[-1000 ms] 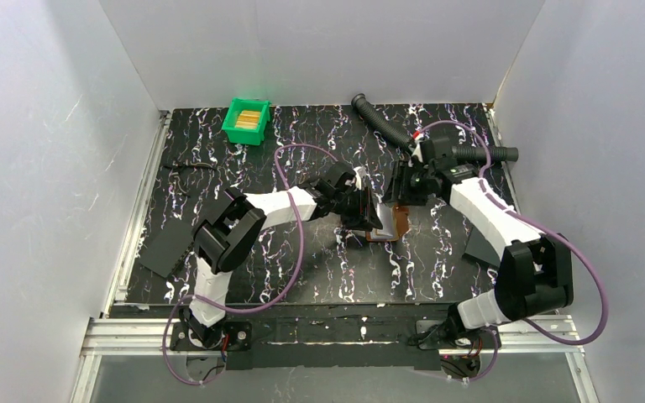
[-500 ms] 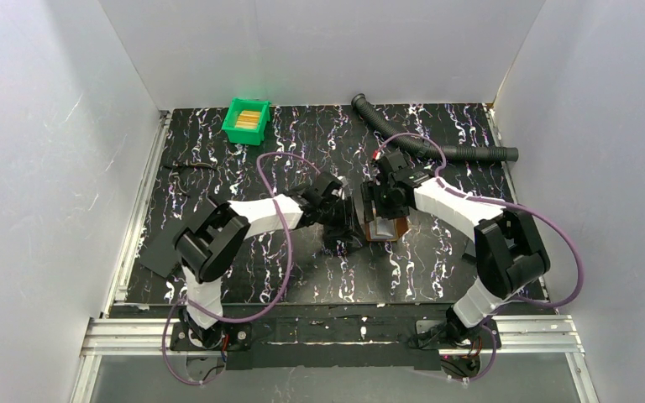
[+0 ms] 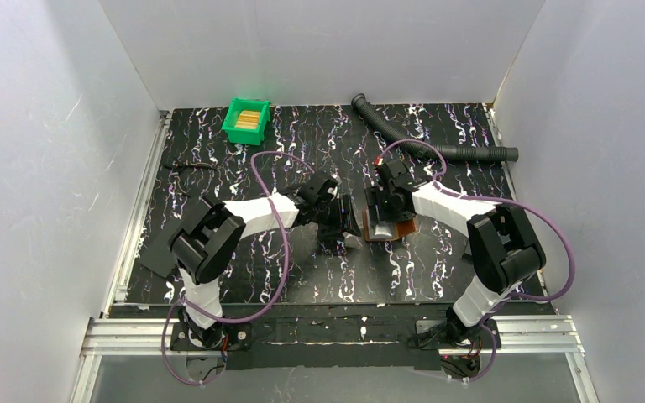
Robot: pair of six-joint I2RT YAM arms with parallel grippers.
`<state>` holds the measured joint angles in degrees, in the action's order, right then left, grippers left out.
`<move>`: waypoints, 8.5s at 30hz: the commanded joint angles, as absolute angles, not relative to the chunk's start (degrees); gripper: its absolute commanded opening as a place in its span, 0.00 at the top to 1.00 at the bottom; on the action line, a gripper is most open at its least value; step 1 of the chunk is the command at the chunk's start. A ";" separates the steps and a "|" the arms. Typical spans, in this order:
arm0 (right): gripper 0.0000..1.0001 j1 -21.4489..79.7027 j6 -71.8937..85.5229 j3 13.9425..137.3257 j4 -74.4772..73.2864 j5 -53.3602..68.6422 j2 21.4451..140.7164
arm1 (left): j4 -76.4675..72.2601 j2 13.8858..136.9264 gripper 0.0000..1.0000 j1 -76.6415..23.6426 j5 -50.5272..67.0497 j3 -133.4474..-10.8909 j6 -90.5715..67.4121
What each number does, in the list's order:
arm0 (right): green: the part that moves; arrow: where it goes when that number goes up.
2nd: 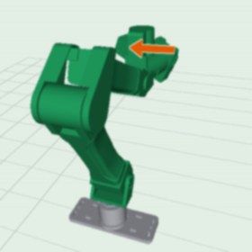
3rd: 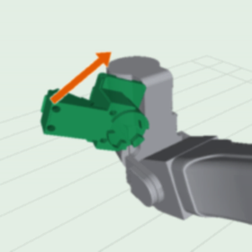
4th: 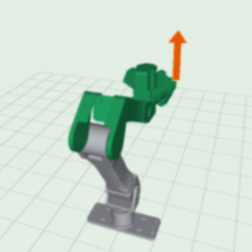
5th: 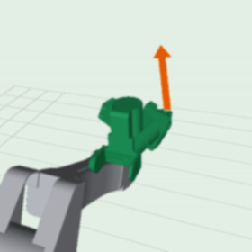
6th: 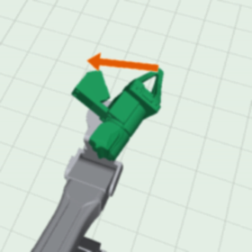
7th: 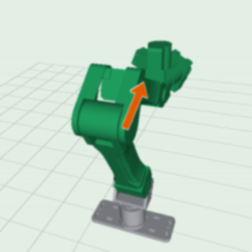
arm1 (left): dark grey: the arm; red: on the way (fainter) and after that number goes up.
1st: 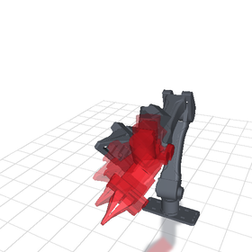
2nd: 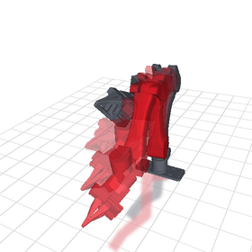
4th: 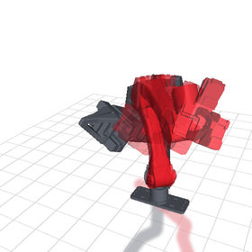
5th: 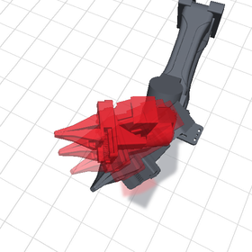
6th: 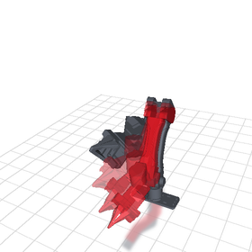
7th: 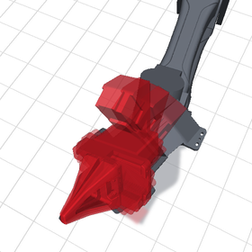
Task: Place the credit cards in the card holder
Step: Open the card holder at the center of the board.
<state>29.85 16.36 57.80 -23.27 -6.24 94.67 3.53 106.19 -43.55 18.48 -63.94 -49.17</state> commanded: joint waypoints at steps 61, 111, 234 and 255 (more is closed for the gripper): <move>0.29 6.02 22.85 41.57 -3.79 33.45 91.25 | 36.52 129.07 0.53 -41.15 10.86 -87.82 -39.45; 0.06 34.10 23.73 59.77 -26.27 -19.74 97.28 | 19.85 111.85 0.39 -41.30 21.65 -74.37 -42.69; 0.77 7.16 24.10 36.26 4.48 44.22 84.48 | 8.71 116.59 0.52 -41.96 28.70 -78.31 -46.09; 0.99 11.47 18.94 41.34 -6.23 33.84 80.02 | 10.48 111.21 0.49 -40.97 28.02 -75.74 -44.04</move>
